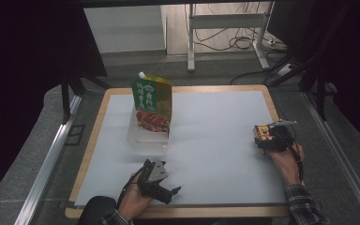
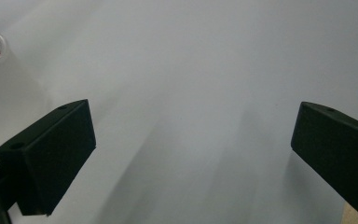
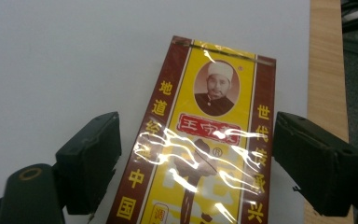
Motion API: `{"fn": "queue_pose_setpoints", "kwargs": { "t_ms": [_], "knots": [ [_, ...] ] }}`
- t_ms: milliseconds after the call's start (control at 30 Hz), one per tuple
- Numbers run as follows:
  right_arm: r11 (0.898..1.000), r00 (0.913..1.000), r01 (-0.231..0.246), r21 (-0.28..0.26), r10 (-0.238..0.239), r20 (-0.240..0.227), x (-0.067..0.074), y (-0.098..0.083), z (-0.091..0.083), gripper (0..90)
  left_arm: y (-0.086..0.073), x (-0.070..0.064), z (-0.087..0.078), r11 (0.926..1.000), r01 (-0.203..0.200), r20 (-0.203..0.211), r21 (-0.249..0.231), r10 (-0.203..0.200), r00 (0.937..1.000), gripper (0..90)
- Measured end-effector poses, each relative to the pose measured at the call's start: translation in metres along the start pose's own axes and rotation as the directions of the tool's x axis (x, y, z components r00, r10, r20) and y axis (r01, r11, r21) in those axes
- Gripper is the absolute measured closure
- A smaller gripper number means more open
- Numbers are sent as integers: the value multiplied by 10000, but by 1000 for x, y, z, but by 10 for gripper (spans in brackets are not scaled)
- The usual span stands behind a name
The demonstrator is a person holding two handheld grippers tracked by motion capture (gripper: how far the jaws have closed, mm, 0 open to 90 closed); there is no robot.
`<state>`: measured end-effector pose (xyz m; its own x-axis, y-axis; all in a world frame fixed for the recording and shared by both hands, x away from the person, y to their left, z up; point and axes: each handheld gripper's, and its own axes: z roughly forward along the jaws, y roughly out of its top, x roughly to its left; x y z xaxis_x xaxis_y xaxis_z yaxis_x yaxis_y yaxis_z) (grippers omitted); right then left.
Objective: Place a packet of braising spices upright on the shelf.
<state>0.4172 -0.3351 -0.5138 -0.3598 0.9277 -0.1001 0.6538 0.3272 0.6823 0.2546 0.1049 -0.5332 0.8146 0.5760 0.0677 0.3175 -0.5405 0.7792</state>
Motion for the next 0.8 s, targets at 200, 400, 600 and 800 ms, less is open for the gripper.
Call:
{"fn": "queue_pose_setpoints", "kwargs": {
  "t_ms": [200,400,600,800],
  "knots": [
    [9983,9988,-475,336,477,-51,-1,-1,0,261,0,0,0,10000,-13,4,16,13,10000,0],
    [9949,9963,-860,531,863,-32,-1,0,-4,314,0,0,0,10000,-24,5,3,24,10000,0],
    [9962,9961,-849,183,853,-218,0,3,-13,316,0,0,-1,10000,-18,-24,-44,18,10000,0],
    [9999,9984,-158,31,159,-548,14,3,-21,316,0,0,-1,10000,-33,-59,-91,33,10000,0]
  ]
}}
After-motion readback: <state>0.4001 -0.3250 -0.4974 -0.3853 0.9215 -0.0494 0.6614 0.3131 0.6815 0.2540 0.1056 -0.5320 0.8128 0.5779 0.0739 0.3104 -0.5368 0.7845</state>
